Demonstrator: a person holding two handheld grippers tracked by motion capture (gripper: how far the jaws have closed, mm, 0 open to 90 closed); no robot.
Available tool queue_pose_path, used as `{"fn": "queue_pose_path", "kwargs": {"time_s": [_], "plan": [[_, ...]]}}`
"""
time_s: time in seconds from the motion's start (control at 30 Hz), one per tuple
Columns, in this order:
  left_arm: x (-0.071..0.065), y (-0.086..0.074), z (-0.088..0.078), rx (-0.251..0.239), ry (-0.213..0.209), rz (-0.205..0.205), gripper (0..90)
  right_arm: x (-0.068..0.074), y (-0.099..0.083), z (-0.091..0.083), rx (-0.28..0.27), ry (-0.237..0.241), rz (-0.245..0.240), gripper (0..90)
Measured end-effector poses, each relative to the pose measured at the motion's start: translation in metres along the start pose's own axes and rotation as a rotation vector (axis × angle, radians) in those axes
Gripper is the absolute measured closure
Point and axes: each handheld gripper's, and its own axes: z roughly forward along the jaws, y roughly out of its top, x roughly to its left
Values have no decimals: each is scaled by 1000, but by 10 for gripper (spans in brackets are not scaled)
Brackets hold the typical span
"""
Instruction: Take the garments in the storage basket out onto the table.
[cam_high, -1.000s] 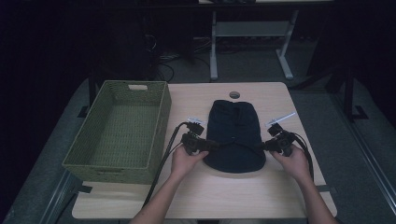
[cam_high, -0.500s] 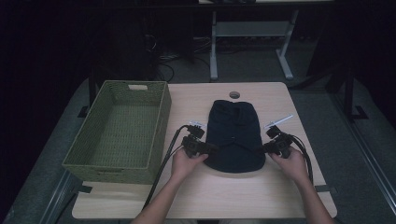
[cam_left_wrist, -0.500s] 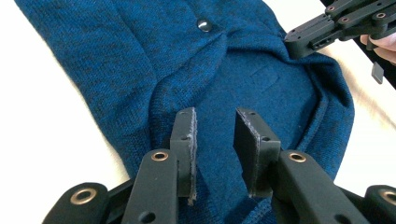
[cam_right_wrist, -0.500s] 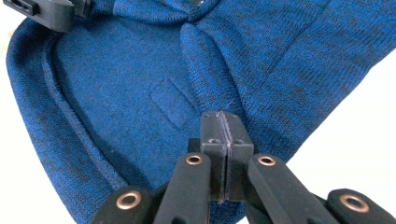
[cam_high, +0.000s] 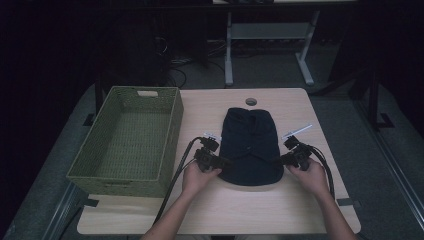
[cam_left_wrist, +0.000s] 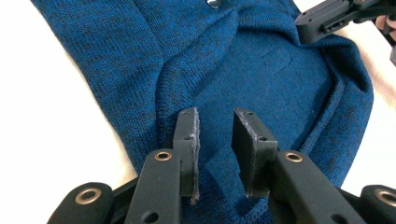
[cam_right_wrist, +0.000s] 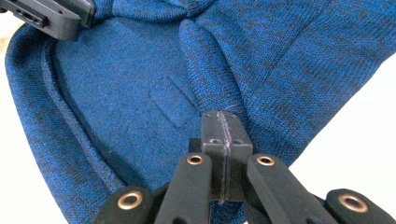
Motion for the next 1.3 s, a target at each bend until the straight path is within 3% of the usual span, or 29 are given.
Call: {"fn": "queue_pose_path", "kwargs": {"time_s": [0.4, 0.53, 0.83, 0.9, 1.0, 1.07, 1.17, 1.3], "plan": [[-21, -45, -25, 9, 40, 34, 716, 29, -12, 8, 12, 68, -85, 895], [-29, -59, -29, 10, 29, 37, 714, 42, -21, 8, 11, 83, -112, 894], [-43, -77, -38, 22, 40, 81, 707, 64, -44, 5, 0, 115, -142, 893], [-46, -77, -40, 31, 33, 92, 694, 66, -46, 5, 2, 116, -144, 886], [-48, -72, -47, -19, 7, 90, 693, 66, -45, 2, 0, 136, -142, 839], [-48, -64, -51, -45, 18, 100, 693, 67, -41, -3, -28, 131, -142, 827], [-40, -51, -49, -83, 24, 71, 692, 65, -23, -10, -65, 87, -136, 808], [-28, -37, -36, -95, 47, 32, 688, 58, -8, -6, -56, 50, -122, 817]]}}
